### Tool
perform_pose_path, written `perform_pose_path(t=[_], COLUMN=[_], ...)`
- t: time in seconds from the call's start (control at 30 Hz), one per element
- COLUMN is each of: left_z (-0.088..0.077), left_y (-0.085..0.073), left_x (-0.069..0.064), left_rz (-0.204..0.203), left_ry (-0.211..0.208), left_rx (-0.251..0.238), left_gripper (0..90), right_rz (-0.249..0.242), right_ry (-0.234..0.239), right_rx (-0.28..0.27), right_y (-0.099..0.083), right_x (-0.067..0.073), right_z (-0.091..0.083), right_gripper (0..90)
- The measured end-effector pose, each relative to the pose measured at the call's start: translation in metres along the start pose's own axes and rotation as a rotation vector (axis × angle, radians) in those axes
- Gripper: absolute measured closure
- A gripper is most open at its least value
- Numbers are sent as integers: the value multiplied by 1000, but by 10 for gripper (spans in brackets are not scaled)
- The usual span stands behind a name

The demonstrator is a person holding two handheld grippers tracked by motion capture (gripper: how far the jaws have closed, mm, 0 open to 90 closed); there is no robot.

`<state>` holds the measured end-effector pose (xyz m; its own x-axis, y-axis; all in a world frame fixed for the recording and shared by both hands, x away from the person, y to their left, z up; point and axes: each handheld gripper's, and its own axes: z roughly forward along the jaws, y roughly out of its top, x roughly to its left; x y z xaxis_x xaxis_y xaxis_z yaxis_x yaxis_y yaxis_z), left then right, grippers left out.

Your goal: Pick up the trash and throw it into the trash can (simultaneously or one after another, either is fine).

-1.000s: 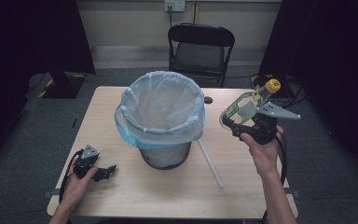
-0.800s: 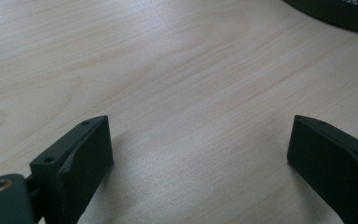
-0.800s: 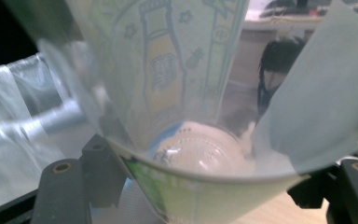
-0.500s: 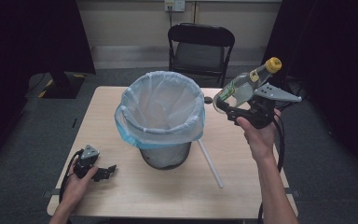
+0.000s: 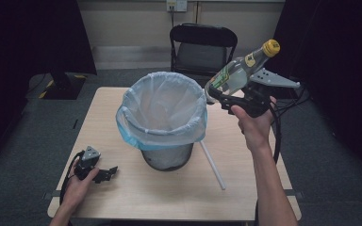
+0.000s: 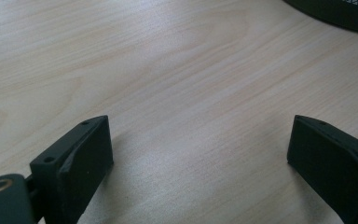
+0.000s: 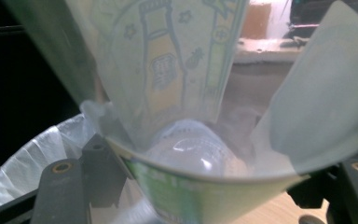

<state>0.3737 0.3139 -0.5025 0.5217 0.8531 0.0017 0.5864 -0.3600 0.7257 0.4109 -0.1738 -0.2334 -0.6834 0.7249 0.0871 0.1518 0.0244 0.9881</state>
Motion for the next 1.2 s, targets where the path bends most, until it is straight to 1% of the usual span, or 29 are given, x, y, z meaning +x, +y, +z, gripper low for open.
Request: perform_pose_path(t=[0.13, 0.23, 0.37, 0.63, 0.87, 0.9, 0.93, 1.0, 1.1, 1.13, 1.2], left_z=[0, 0, 0, 0, 0, 0, 0, 0, 0, 0, 0], left_y=[0, 0, 0, 0, 0, 0, 0, 0, 0, 0, 0], left_x=[0, 0, 0, 0, 0, 0, 0, 0, 0, 0, 0], left_rz=[0, 0, 0, 0, 0, 0, 0, 0, 0, 0, 0], left_ry=[0, 0, 0, 0, 0, 0, 0, 0, 0, 0, 0], left_rx=[0, 0, 0, 0, 0, 0, 0, 0, 0, 0, 0], left_gripper=[63, 63, 63, 63, 63, 63, 63, 63, 63, 63, 63], right_rz=[0, 3, 4, 10, 23, 20, 25, 19, 43, 39, 40], right_ry=[21, 47, 70, 117, 159, 166, 172, 172, 196, 190, 190], right_rx=[-4, -3, -8, 5, 32, 31, 43, 45, 53, 62, 67], right_y=[6, 10, 11, 13, 13, 13, 12, 12, 10, 10, 10], right_x=[5, 10, 14, 24, 31, 31, 34, 34, 37, 39, 40], right_z=[9, 20, 28, 48, 64, 67, 73, 74, 81, 85, 86], right_gripper=[279, 279, 279, 279, 278, 278, 278, 278, 277, 276, 275])
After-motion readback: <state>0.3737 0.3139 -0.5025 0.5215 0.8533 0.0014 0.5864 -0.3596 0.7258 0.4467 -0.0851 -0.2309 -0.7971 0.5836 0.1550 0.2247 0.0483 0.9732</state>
